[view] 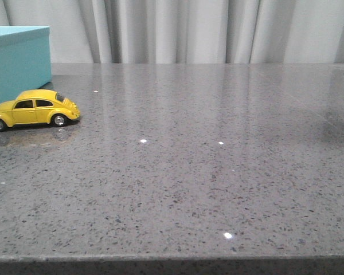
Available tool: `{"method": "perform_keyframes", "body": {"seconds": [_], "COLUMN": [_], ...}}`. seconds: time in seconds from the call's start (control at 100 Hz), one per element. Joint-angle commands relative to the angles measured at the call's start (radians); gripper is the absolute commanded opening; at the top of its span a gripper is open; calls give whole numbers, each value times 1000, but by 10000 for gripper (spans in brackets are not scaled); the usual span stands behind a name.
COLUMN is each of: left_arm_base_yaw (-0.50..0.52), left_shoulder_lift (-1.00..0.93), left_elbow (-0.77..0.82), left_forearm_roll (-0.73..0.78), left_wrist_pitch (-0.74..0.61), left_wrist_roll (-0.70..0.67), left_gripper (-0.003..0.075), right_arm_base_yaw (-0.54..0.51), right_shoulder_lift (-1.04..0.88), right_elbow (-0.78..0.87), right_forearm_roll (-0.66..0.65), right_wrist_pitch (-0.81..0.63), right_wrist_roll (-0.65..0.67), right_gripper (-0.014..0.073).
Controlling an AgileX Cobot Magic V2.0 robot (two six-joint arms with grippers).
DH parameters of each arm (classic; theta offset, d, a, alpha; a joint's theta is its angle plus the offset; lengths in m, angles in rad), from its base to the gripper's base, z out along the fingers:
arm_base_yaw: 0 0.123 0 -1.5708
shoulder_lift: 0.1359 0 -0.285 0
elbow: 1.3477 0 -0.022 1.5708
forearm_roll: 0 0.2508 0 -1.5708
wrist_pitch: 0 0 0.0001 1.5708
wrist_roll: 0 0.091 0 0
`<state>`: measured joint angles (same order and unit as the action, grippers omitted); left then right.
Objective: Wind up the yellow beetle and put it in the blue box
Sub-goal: 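Lower the left gripper over the yellow car and grasp it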
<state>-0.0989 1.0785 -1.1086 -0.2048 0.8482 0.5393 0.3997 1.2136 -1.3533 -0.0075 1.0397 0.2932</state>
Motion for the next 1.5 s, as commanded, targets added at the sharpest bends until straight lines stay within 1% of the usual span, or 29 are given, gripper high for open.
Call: {"method": "perform_keyframes", "body": {"seconds": [0.0,0.1,0.2,0.32,0.41,0.7,1.19,1.49], "left_arm_base_yaw": [-51,-117,-185,-250,-283,-289,-289,-289], "left_shoulder_lift": [76,170,255,323,366,448,573,612], "left_elbow": [-110,-202,-271,-305,-310,-310,-308,-308], "left_forearm_roll": [-23,-21,-1,13,57,75,84,131], "left_wrist_pitch": [37,75,78,85,99,157,153,144], "left_wrist_roll": [77,155,237,326,344,337,337,337], "left_gripper": [569,569,569,569,569,569,569,566], "right_arm_base_yaw": [1,1,1,1,1,1,1,1], "right_shoulder_lift": [-45,-62,-71,-76,-80,-93,-93,-93], "right_elbow": [-23,-23,-23,-23,-23,-23,-23,-23], "right_forearm_roll": [1,7,7,7,7,7,7,7], "right_wrist_pitch": [-57,-56,-56,-55,-55,-52,-48,-48], "right_wrist_roll": [-8,-8,-8,-8,-8,-9,-18,-24], "right_gripper": [477,477,477,477,477,477,477,477]}}
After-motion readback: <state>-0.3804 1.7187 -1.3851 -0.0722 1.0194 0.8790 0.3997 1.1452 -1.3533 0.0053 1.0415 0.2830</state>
